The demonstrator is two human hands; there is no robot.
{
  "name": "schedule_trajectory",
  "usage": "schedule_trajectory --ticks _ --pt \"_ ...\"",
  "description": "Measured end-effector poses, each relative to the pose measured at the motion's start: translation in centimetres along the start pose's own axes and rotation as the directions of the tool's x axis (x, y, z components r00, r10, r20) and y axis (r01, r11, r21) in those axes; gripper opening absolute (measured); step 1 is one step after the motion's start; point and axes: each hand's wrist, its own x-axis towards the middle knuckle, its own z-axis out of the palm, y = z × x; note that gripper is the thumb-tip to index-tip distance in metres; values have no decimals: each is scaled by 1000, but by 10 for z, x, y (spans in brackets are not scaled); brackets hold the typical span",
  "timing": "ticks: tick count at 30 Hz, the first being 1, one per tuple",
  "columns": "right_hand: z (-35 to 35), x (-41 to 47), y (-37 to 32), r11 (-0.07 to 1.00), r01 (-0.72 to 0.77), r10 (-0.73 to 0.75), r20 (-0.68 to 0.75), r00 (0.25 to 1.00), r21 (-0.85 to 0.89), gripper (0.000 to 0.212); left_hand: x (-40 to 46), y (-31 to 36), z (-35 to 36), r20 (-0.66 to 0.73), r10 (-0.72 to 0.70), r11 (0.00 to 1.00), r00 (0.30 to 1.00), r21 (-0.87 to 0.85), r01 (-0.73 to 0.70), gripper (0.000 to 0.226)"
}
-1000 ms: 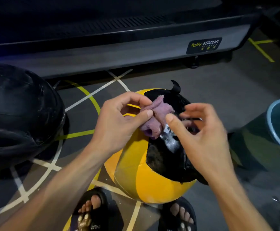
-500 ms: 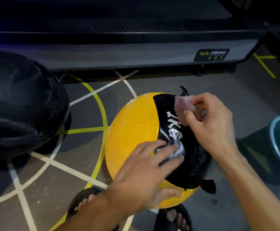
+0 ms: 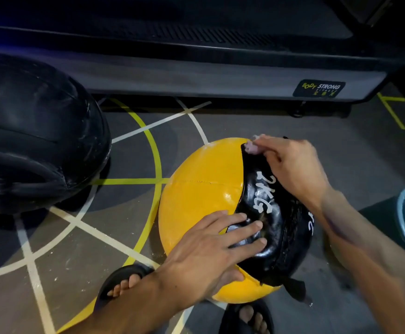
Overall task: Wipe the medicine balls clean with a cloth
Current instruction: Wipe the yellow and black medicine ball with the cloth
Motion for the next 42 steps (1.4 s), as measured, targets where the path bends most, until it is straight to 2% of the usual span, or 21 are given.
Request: schedule_trajectory --ticks 1,2,4,6,8,10,12,13,17,19,21,23,25,27,29,30,33,35,37,40,42 --pt "5 4 -4 998 -56 57 -15 998 29 41 -1 -2 -1 0 9 1000 1000 -10 -9 77" --pt "13 5 -16 994 -29 27 24 999 103 41 -1 -6 -2 -5 21 1000 1000 -21 -21 76" --pt "28 -5 -49 945 157 -219 196 956 287 40 -3 -16 -2 -14 35 998 999 -59 -36 72" --pt "31 -13 -67 893 235 -370 329 869 384 38 -7 -29 -3 -12 44 992 999 -120 -45 68" --pt "26 -3 -50 919 177 -284 279 917 352 38 -11 -39 -7 8 49 985 999 -165 -47 67" --pt "19 12 -15 985 13 -39 149 988 169 37 -13 -49 -12 16 56 973 998 -225 -51 63" --pt "12 17 3 983 -172 175 52 983 -59 33 -15 -57 -18 33 72 958 997 -279 -60 61" --pt "13 12 1 979 -193 195 34 980 -61 34 -15 -61 -21 49 77 956 996 -288 -60 61" --pt "22 -30 -54 968 51 -72 77 994 246 39 -21 -76 -33 95 69 962 993 -272 -41 64" --pt "29 -49 -72 954 100 -123 62 991 283 40 -26 -84 -39 92 62 968 994 -247 -38 63" --pt "28 -52 -72 943 69 -99 76 992 327 42 -31 -89 -42 90 42 974 995 -225 -21 62" --pt "18 -44 -61 935 46 -84 95 992 351 40 -35 -98 -42 26 13 977 1000 -212 -7 54" --pt "10 -35 -49 957 -16 2 47 999 291 37 -34 -110 -44 -39 -20 986 999 -166 13 46" --pt "7 -32 -44 965 -137 145 -20 989 224 31 -30 -122 -52 -24 -100 989 995 -116 96 64" --pt "11 -41 -53 963 -136 148 -32 989 232 29 -27 -128 -61 4 -148 986 989 -70 148 77" --pt "12 -50 -61 960 -99 108 -21 994 263 28 -24 -129 -67 23 -161 985 987 -64 162 72" --pt "12 -82 -83 963 22 -9 -50 999 269 22 -10 -113 -86 39 -173 980 984 -90 176 29" --pt "15 -101 -90 970 33 -15 -74 997 242 34 0 -95 -88 147 -247 966 958 -36 255 67" --pt "13 -113 -89 958 -19 44 -80 996 287 45 6 -74 -76 210 -269 961 940 -10 277 98" --pt "-2 -126 -73 912 -154 220 -136 966 379 29 -1 -55 -57 126 -265 960 956 -56 273 103" --pt "-17 -136 -45 860 -338 441 -222 870 382 22 -8 -54 -50 72 -270 961 960 -46 274 101"
